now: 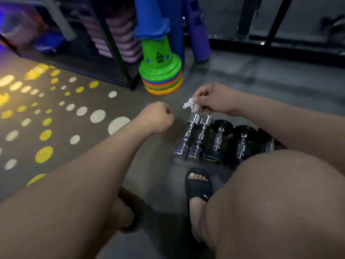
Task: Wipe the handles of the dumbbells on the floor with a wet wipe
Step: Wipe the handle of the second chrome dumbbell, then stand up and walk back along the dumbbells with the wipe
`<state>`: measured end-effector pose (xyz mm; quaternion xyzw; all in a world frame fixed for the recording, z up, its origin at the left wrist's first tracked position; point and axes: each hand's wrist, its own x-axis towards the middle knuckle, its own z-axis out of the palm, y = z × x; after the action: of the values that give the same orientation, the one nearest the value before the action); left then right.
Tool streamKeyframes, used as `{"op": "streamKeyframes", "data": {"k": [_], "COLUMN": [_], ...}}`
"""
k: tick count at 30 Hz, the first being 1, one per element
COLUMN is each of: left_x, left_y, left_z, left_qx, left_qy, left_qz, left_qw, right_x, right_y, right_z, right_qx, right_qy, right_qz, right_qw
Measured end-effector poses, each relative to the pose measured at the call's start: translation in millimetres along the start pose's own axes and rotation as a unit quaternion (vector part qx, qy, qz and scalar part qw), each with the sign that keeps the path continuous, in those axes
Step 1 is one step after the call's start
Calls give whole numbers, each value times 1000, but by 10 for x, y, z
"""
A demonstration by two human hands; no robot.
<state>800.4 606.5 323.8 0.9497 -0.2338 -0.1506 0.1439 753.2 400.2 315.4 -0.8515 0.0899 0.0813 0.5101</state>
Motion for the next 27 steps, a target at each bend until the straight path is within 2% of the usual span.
{"op": "streamKeyframes", "data": {"k": [6, 8, 12, 14, 18, 23, 27], "left_x": [-16, 8, 9, 158, 342, 597, 892], "left_y": [719, 966, 1606, 1865, 2249, 2717, 3048], "left_z": [-595, -599, -433, -277, 81, 675, 1267], "left_qx": [26, 4, -67, -102, -38, -6, 38], "left_qy": [7, 10, -48, -42, -63, -93, -138], "left_qz": [68, 67, 65, 62, 123, 188, 240], "left_qw": [997, 998, 994, 992, 990, 978, 960], "right_x": [-559, -780, -1245, -1441, -1743, -1858, -1723], "right_y": [-508, -547, -463, -312, 98, 779, 1528], "right_z": [-620, -772, -1054, -1214, -1527, -1828, -2044], "right_qx": [-20, -42, -122, -163, -231, -180, -164], "right_qy": [49, 71, 83, 89, 111, 179, 202], "right_qz": [53, 82, 148, 184, 246, 275, 303], "right_qw": [997, 993, 978, 965, 935, 927, 917]}}
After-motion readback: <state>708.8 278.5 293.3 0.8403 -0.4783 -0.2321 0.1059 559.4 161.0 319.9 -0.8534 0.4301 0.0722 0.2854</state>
